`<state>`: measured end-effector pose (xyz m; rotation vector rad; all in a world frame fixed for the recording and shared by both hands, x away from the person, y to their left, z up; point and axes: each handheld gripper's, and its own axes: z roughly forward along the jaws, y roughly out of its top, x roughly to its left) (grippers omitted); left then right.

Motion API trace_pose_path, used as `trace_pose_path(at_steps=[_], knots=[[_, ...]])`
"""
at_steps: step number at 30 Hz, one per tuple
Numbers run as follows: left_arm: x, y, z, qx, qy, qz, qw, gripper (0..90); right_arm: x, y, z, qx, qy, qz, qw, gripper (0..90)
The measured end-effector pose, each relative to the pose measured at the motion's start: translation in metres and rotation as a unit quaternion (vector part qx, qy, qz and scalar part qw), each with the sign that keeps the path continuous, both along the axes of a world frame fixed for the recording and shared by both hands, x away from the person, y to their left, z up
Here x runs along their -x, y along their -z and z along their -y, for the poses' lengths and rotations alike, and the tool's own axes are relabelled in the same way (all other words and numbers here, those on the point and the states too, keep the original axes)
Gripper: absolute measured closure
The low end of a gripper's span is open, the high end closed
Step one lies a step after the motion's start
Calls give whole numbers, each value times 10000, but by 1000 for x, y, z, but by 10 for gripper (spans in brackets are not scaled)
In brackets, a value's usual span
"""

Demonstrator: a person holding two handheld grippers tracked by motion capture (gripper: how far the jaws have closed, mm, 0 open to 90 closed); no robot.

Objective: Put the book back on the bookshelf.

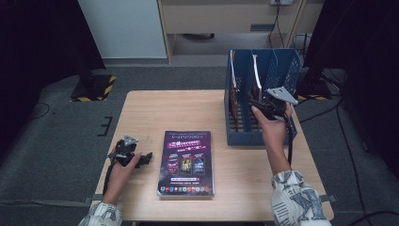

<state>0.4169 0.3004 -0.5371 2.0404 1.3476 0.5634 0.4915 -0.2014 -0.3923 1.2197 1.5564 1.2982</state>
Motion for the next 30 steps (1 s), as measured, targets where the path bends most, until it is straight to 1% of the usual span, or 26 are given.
trace_pose_path(at_steps=[6, 17, 30], knots=[[0, 0, 0, 1, -2, 0, 10000, 0, 8, 3, 2, -28, -97, -80, 9999, 187], [0, 0, 0, 1, -3, 1, 10000, 0, 18, 9, -1, -119, -253, -206, 9994, 167], [0, 0, 0, 1, -4, -1, 10000, 0, 31, 14, 1, -199, -361, -240, 9989, 160]])
